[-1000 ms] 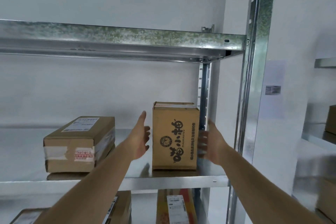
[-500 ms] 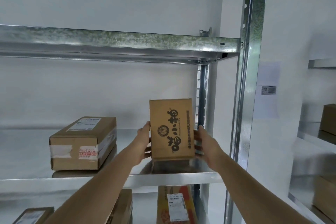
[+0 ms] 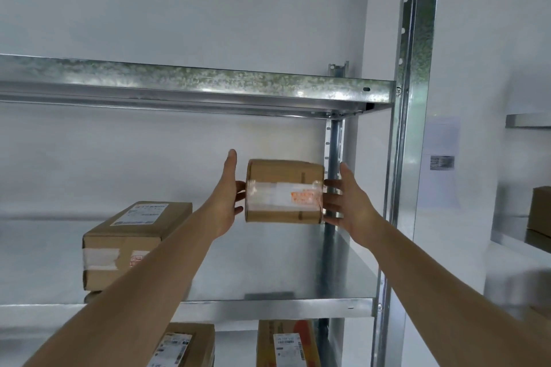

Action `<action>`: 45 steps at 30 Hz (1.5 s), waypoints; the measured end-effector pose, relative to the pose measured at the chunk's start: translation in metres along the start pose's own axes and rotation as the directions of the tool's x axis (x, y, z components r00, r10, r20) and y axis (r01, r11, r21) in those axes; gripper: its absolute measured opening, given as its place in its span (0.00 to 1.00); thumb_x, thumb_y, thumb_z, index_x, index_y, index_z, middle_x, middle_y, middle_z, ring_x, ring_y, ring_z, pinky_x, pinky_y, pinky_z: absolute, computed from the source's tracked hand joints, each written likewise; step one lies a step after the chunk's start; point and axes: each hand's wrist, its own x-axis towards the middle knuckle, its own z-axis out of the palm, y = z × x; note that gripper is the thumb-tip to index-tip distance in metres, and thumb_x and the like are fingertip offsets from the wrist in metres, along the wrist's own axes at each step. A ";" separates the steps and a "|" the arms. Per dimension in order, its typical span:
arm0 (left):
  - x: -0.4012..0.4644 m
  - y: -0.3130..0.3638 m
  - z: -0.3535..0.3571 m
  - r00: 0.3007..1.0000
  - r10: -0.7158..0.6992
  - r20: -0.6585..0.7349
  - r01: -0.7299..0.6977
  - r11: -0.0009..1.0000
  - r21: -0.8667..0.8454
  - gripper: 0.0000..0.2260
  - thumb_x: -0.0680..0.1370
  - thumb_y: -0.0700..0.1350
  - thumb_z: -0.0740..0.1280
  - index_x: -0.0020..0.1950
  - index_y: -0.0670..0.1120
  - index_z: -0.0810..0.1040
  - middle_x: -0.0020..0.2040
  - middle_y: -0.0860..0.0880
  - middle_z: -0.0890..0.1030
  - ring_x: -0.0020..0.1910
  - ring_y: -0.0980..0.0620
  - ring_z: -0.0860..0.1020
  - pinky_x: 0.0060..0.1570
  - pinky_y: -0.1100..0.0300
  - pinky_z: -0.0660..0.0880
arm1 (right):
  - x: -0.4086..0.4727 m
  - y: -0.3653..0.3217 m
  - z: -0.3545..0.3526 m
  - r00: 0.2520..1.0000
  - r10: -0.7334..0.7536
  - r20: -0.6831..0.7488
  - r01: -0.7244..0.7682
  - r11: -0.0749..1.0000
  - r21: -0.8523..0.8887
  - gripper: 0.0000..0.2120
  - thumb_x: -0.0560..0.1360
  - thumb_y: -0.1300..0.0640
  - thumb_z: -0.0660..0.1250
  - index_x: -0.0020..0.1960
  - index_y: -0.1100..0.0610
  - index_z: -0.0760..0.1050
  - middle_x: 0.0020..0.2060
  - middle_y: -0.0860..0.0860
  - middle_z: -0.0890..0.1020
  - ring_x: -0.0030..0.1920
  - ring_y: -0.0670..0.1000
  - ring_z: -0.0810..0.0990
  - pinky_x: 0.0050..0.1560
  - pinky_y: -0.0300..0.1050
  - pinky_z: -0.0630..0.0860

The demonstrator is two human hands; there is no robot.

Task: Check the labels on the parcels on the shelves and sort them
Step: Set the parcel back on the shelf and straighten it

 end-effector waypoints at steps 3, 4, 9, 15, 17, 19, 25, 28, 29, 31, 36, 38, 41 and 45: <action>0.000 0.008 0.002 0.999 0.009 0.034 -0.011 0.998 0.059 0.61 0.57 0.88 0.50 0.73 0.45 0.75 0.70 0.46 0.77 0.73 0.51 0.70 0.79 0.48 0.56 | 0.000 -0.006 -0.001 0.999 -0.015 0.030 0.016 1.000 -0.016 0.32 0.79 0.29 0.52 0.67 0.52 0.73 0.57 0.56 0.84 0.61 0.57 0.80 0.64 0.58 0.75; -0.001 0.010 0.004 0.999 0.006 0.043 -0.010 0.996 0.083 0.59 0.60 0.87 0.50 0.74 0.45 0.73 0.72 0.47 0.76 0.74 0.51 0.69 0.78 0.48 0.55 | 0.000 -0.008 -0.001 0.999 -0.018 0.037 0.020 0.999 -0.031 0.32 0.78 0.29 0.53 0.68 0.52 0.73 0.59 0.57 0.83 0.62 0.58 0.80 0.62 0.57 0.75; 0.004 0.004 0.012 0.999 -0.040 0.020 0.037 0.992 0.124 0.27 0.78 0.70 0.59 0.54 0.48 0.80 0.52 0.50 0.84 0.59 0.48 0.79 0.70 0.50 0.71 | 0.000 -0.009 0.005 0.998 0.036 0.055 -0.027 0.988 -0.150 0.28 0.78 0.30 0.59 0.61 0.52 0.78 0.52 0.56 0.86 0.57 0.57 0.83 0.58 0.60 0.80; 0.003 0.006 0.000 0.971 -0.215 0.106 0.200 0.971 0.134 0.31 0.76 0.69 0.65 0.60 0.42 0.80 0.51 0.41 0.84 0.50 0.44 0.82 0.53 0.49 0.79 | 0.005 -0.013 0.003 0.990 0.123 0.068 -0.106 0.972 -0.209 0.28 0.78 0.32 0.61 0.58 0.56 0.78 0.48 0.58 0.87 0.51 0.60 0.86 0.53 0.59 0.83; 0.005 0.004 -0.004 0.959 -0.256 0.119 0.239 0.961 0.138 0.30 0.77 0.66 0.66 0.63 0.41 0.78 0.51 0.40 0.84 0.50 0.42 0.82 0.56 0.46 0.79 | 0.008 -0.013 0.000 0.984 0.164 0.077 -0.140 0.959 -0.247 0.29 0.78 0.32 0.62 0.59 0.57 0.78 0.50 0.59 0.86 0.51 0.60 0.86 0.55 0.59 0.83; 0.006 0.000 -0.006 0.948 -0.295 0.120 0.275 0.948 0.159 0.31 0.76 0.64 0.68 0.65 0.39 0.77 0.51 0.40 0.83 0.50 0.42 0.82 0.57 0.45 0.79 | 0.010 -0.010 -0.002 0.972 0.218 0.088 -0.184 0.938 -0.293 0.30 0.77 0.32 0.63 0.60 0.59 0.77 0.51 0.60 0.86 0.51 0.60 0.86 0.54 0.57 0.83; 0.017 0.003 -0.017 0.893 -0.423 0.155 0.396 0.901 0.180 0.42 0.69 0.70 0.72 0.68 0.38 0.73 0.64 0.36 0.79 0.64 0.37 0.78 0.63 0.35 0.75 | 0.017 -0.011 -0.009 0.948 0.302 0.095 -0.247 0.893 -0.376 0.32 0.74 0.33 0.68 0.62 0.60 0.77 0.53 0.60 0.85 0.53 0.60 0.85 0.49 0.53 0.84; 0.030 0.010 -0.018 0.888 -0.446 0.117 0.427 0.891 0.155 0.50 0.70 0.71 0.70 0.78 0.36 0.62 0.73 0.34 0.70 0.73 0.34 0.69 0.66 0.32 0.71 | 0.027 -0.020 -0.007 0.933 0.350 0.086 -0.299 0.885 -0.357 0.35 0.73 0.33 0.70 0.66 0.61 0.74 0.60 0.62 0.81 0.58 0.64 0.81 0.48 0.59 0.82; 0.036 0.012 -0.017 0.886 -0.452 0.106 0.434 0.887 0.158 0.51 0.72 0.71 0.69 0.79 0.36 0.58 0.76 0.34 0.67 0.75 0.33 0.67 0.67 0.31 0.69 | 0.030 -0.022 -0.005 0.923 0.375 0.089 -0.323 0.878 -0.353 0.36 0.73 0.34 0.71 0.68 0.61 0.72 0.61 0.63 0.79 0.60 0.66 0.80 0.49 0.62 0.81; 0.049 0.014 -0.013 0.867 -0.484 0.123 0.457 0.868 0.193 0.54 0.70 0.72 0.70 0.81 0.36 0.56 0.77 0.34 0.65 0.76 0.32 0.65 0.69 0.30 0.66 | 0.040 -0.027 0.000 0.890 0.440 0.123 -0.376 0.858 -0.350 0.40 0.72 0.36 0.73 0.72 0.62 0.68 0.66 0.65 0.76 0.64 0.71 0.76 0.53 0.69 0.78; 0.064 0.017 0.002 0.786 -0.586 0.200 0.511 0.796 0.323 0.50 0.63 0.67 0.79 0.76 0.42 0.68 0.69 0.34 0.76 0.67 0.28 0.74 0.67 0.27 0.67 | 0.051 -0.041 0.016 0.807 0.571 0.149 -0.483 0.784 -0.391 0.38 0.73 0.40 0.74 0.70 0.64 0.66 0.67 0.68 0.74 0.66 0.76 0.73 0.65 0.76 0.69; 0.062 0.016 0.005 0.774 -0.597 0.212 0.513 0.787 0.343 0.43 0.66 0.63 0.79 0.73 0.42 0.71 0.65 0.34 0.79 0.64 0.28 0.76 0.67 0.26 0.67 | 0.055 -0.039 0.021 0.782 0.607 0.141 -0.504 0.749 -0.430 0.40 0.72 0.39 0.75 0.70 0.65 0.66 0.64 0.69 0.76 0.65 0.75 0.74 0.65 0.75 0.70; 0.062 0.013 0.004 0.762 -0.602 0.238 0.511 0.785 0.350 0.44 0.64 0.61 0.81 0.73 0.42 0.71 0.66 0.34 0.78 0.64 0.27 0.76 0.66 0.25 0.67 | 0.063 -0.028 0.022 0.768 0.627 0.133 -0.520 0.731 -0.442 0.42 0.70 0.38 0.77 0.70 0.65 0.67 0.60 0.70 0.79 0.61 0.75 0.76 0.63 0.76 0.71; 0.062 0.011 0.002 0.749 -0.616 0.243 0.524 0.775 0.353 0.48 0.61 0.62 0.82 0.74 0.43 0.70 0.67 0.34 0.76 0.65 0.27 0.75 0.65 0.24 0.67 | 0.067 -0.019 0.021 0.778 0.613 0.139 -0.507 0.743 -0.437 0.42 0.68 0.38 0.77 0.71 0.62 0.67 0.61 0.70 0.79 0.60 0.76 0.77 0.59 0.79 0.72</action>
